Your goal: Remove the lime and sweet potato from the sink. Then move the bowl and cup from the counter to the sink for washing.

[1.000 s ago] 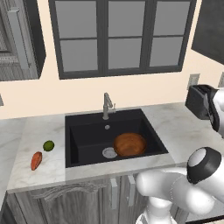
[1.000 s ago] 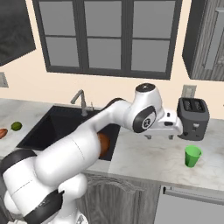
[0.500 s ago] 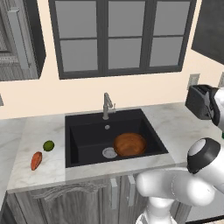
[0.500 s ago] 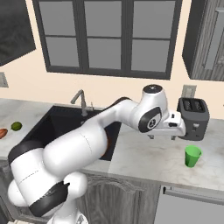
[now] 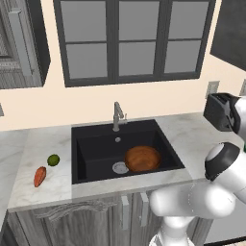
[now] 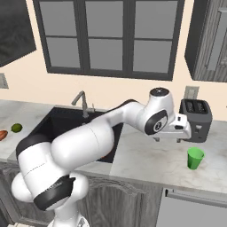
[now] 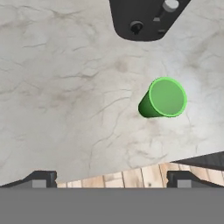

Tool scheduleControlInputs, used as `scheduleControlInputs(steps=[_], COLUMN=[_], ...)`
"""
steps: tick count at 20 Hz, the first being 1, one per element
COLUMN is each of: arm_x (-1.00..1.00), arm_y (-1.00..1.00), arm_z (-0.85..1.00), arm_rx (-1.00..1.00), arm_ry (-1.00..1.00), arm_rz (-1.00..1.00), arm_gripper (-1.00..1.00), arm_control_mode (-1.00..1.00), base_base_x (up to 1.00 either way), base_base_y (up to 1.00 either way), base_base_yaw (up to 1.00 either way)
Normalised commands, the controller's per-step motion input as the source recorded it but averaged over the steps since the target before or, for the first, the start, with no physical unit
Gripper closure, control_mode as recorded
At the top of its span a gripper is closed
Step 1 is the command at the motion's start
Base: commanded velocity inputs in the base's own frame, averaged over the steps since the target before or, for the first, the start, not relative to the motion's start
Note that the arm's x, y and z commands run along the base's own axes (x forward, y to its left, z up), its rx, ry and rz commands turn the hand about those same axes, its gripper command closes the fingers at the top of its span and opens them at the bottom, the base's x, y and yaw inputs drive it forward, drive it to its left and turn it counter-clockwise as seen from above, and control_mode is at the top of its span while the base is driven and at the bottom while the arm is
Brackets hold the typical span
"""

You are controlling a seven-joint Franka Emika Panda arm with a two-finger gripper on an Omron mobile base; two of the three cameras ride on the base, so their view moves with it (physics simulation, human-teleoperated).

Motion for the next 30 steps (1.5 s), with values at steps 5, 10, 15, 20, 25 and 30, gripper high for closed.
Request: scheduleControlInputs(steps=[5, 10, 15, 20, 25, 30], arm_x=[0.04, 0.04, 0.06, 0.06, 0.06, 0.07], arm_y=[-0.21, -0.22, -0.11, -0.11, -0.13, -0.13], arm_z=[-0.11, -0.09, -0.11, -0.11, -0.1, -0.1], arm_rx=[0.0, 0.0, 0.0, 0.0, 0.0, 0.0], arm_ry=[0.0, 0.0, 0.01, 0.0, 0.0, 0.0], arm_rz=[0.0, 0.0, 0.0, 0.0, 0.0, 0.0], arm_gripper=[-1.0, -1.0, -1.0, -1.0, -1.0, -1.0], arm_control_mode=[-1.0, -1.0, -1.0, -1.0, -1.0, -1.0], base_base_x=[0.0, 0.0, 0.0, 0.0, 0.0, 0.0], base_base_y=[0.0, 0.0, 0.0, 0.0, 0.0, 0.0], base_base_yaw=[0.0, 0.0, 0.0, 0.0, 0.0, 0.0])
